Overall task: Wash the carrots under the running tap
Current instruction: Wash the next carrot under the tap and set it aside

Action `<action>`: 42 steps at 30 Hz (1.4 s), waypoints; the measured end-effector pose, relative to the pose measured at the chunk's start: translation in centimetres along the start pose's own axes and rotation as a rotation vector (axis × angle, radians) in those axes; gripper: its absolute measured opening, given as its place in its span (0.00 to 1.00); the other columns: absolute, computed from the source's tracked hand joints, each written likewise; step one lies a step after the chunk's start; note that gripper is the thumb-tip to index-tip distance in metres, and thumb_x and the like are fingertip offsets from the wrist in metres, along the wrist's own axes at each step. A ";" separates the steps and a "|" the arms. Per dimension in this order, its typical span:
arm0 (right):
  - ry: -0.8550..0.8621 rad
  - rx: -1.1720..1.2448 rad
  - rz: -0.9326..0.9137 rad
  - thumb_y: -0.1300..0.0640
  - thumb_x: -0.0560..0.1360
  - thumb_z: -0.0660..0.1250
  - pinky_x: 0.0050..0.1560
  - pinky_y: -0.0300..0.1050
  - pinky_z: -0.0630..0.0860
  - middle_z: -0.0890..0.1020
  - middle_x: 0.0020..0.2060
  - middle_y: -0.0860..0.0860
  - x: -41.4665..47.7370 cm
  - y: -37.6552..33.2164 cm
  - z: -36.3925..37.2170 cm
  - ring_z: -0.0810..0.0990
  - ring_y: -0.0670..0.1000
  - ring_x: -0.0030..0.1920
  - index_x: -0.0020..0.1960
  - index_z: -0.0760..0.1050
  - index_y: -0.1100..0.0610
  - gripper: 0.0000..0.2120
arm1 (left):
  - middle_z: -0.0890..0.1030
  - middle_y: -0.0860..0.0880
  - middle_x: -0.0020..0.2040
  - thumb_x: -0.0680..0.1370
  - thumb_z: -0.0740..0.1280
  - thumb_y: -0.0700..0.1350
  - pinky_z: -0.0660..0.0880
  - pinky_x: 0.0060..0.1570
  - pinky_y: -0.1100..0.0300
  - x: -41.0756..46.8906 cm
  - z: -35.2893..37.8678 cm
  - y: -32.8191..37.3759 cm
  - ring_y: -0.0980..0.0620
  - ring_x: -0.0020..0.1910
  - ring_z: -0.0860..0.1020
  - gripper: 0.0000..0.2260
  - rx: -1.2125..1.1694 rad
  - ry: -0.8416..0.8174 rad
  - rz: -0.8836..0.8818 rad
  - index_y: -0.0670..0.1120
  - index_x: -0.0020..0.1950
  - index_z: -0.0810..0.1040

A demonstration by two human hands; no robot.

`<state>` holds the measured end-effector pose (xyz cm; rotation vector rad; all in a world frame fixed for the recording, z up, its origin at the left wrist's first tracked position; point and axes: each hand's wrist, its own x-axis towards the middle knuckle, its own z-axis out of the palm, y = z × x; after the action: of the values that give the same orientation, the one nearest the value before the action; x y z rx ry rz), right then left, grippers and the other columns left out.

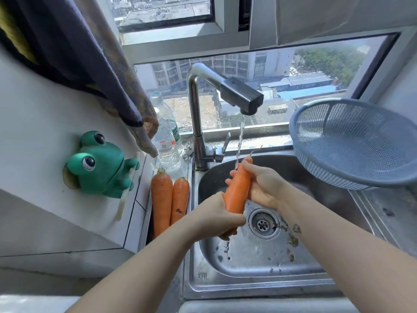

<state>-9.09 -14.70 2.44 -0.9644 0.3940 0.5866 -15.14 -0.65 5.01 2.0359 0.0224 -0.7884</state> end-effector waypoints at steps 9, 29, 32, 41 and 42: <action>0.217 0.050 -0.106 0.45 0.76 0.67 0.38 0.48 0.76 0.77 0.28 0.53 1.9 0.9 1.0 0.76 0.52 0.28 0.44 0.71 0.59 0.16 | 0.77 0.52 0.42 0.71 0.72 0.52 0.75 0.33 0.63 1.2 2.0 -1.8 0.55 0.36 0.79 0.19 0.292 0.272 0.129 0.48 0.54 0.67; 0.207 -0.028 -0.305 0.41 0.73 0.67 0.36 0.46 0.77 0.77 0.29 0.54 1.9 0.0 3.3 0.76 0.51 0.29 0.42 0.71 0.59 0.20 | 0.85 0.41 0.41 0.83 0.46 0.58 0.78 0.53 0.49 5.7 1.1 -1.1 0.43 0.42 0.83 0.26 -0.442 0.334 -0.077 0.42 0.55 0.77; 0.224 -0.123 -0.381 0.52 0.74 0.71 0.38 0.45 0.79 0.78 0.34 0.54 1.5 -0.6 2.1 0.78 0.50 0.31 0.44 0.72 0.59 0.12 | 0.82 0.40 0.51 0.81 0.49 0.60 0.73 0.60 0.49 6.9 0.6 0.0 0.43 0.51 0.80 0.24 -0.295 0.335 -0.054 0.44 0.52 0.75; 0.250 0.334 -0.458 0.54 0.74 0.68 0.34 0.40 0.73 0.74 0.22 0.47 0.2 -5.8 -0.6 0.74 0.46 0.24 0.33 0.70 0.53 0.12 | 0.81 0.39 0.46 0.77 0.65 0.48 0.82 0.34 0.54 7.6 -0.9 4.4 0.46 0.39 0.82 0.13 -1.072 -0.267 -0.167 0.42 0.57 0.73; 0.291 0.350 -0.481 0.53 0.74 0.67 0.35 0.41 0.74 0.75 0.23 0.47 0.2 -5.8 -0.9 0.75 0.47 0.25 0.35 0.70 0.53 0.11 | 0.80 0.37 0.49 0.76 0.66 0.47 0.82 0.35 0.51 7.7 -0.9 4.3 0.43 0.40 0.82 0.15 -1.163 -0.250 -0.202 0.42 0.59 0.72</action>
<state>-5.35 -17.89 5.61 -0.7673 0.4842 -0.0639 -7.16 -4.60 4.47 0.8368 0.4438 -0.8573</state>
